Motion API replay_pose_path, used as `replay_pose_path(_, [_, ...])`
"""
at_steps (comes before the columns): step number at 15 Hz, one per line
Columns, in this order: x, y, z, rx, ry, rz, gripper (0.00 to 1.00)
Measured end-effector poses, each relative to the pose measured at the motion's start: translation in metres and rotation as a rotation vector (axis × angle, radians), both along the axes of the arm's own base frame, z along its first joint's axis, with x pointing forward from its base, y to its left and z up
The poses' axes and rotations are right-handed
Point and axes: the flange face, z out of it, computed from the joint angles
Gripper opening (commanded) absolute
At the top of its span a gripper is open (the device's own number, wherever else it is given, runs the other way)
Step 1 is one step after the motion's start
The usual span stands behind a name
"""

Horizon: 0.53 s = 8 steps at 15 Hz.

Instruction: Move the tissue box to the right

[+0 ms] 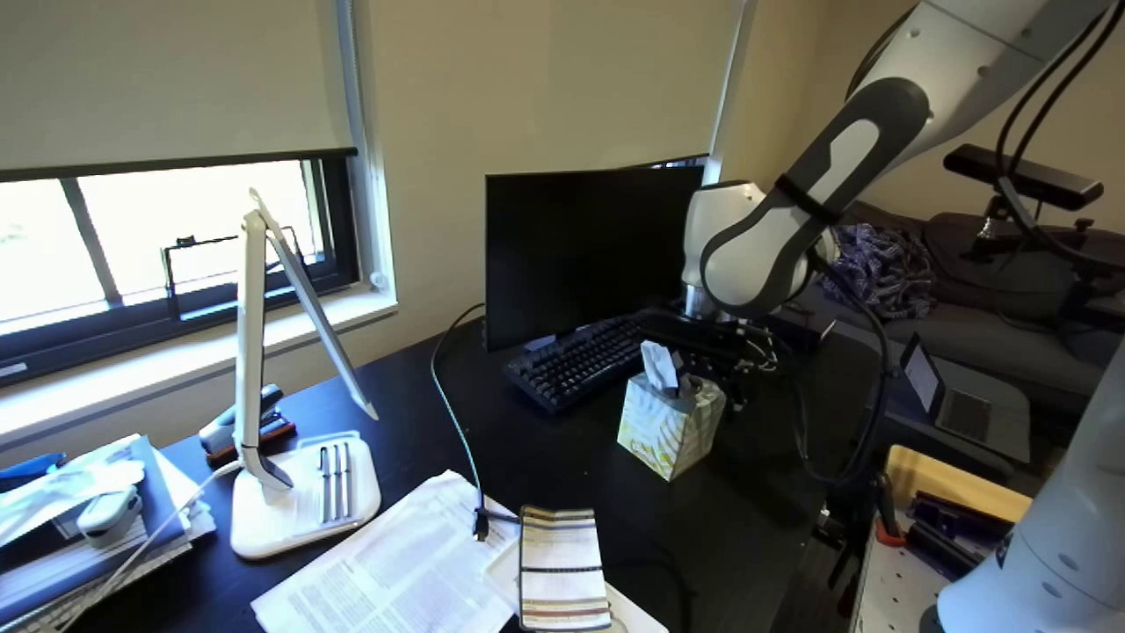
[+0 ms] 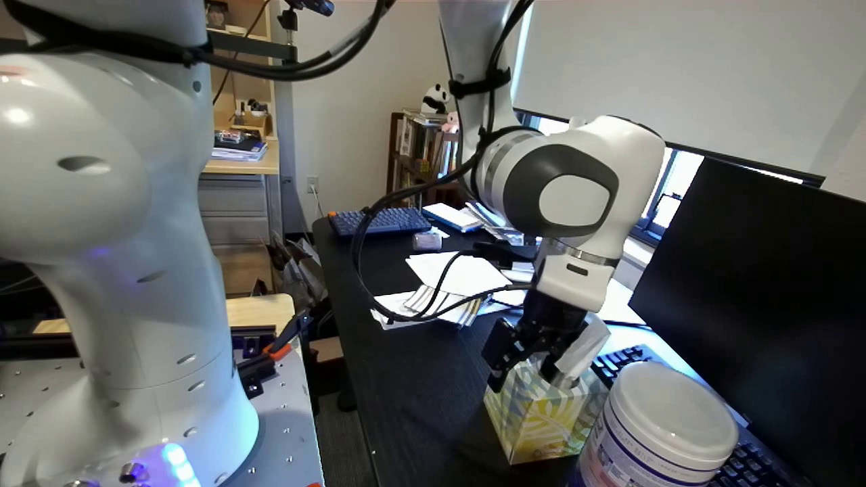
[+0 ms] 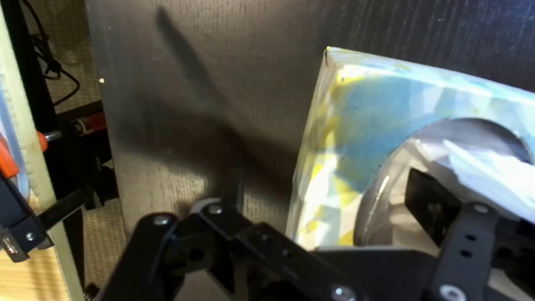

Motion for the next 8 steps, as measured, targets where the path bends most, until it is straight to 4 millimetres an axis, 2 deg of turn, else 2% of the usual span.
replay_pose_path(4, [0.011, -0.002, -0.014, -0.014, -0.033, 0.004, 1.0])
replay_pose_path(8, [0.011, 0.0, -0.023, -0.016, -0.013, 0.025, 1.0])
